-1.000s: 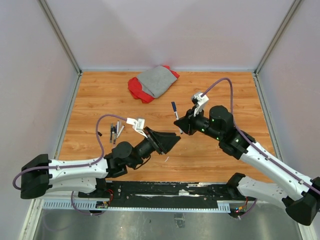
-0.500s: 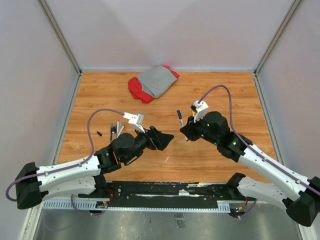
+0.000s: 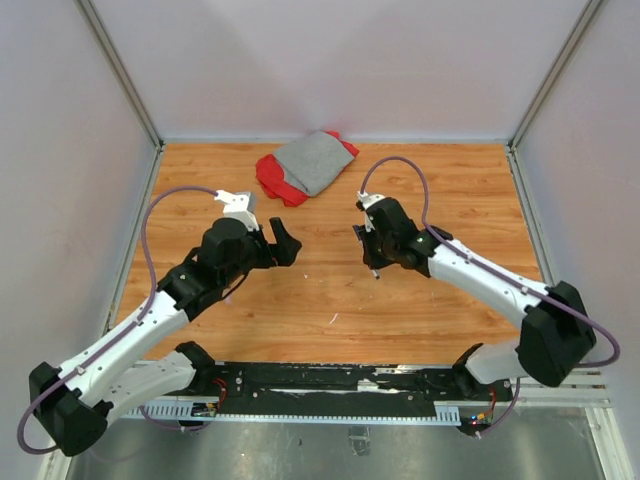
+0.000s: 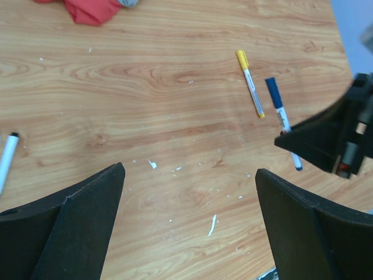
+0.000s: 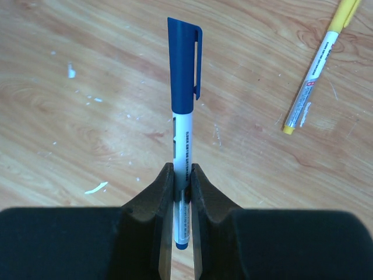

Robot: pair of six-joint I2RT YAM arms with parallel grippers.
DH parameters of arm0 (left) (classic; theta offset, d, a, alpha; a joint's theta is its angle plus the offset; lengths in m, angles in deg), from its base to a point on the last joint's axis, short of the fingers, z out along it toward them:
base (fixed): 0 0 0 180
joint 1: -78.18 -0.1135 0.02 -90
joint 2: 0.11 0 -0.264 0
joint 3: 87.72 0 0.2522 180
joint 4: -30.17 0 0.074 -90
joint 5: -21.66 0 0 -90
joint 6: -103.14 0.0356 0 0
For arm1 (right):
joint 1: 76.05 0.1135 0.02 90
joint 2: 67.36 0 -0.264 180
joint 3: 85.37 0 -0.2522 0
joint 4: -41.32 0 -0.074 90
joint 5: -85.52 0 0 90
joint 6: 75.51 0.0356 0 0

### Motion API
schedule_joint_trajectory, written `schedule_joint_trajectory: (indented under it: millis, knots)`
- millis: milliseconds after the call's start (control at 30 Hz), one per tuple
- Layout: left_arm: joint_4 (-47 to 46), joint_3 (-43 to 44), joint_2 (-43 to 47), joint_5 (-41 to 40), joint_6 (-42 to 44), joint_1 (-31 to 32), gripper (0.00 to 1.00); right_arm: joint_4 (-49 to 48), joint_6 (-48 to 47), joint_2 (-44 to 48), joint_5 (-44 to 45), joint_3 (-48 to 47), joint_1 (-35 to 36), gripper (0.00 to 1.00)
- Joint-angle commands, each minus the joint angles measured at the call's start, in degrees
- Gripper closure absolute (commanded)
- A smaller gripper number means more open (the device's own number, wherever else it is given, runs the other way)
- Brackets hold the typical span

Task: Insert the pens into the pen caps
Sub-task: Place the pen at the center of the board.

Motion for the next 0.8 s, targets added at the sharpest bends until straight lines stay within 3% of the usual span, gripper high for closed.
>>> schedule_joint_trajectory:
  millis: [0,400,767]
  knots:
    - [10.4,5.1,2.9,-2.3,8.9,-0.3,0.00,4.4,1.3,-6.4,4.1,-4.9,-2.4,0.99]
    - [12.1,1.2,15.4,-6.7,12.2,-0.3,0.00,5.4,2.5,-21.6,8.9,-15.1,-6.8,0.99]
    - [12.9,1.6,16.6,-7.8,12.3,-0.3,0.00,5.8,3.3,-29.8,8.9,-19.2,-9.2,0.98]
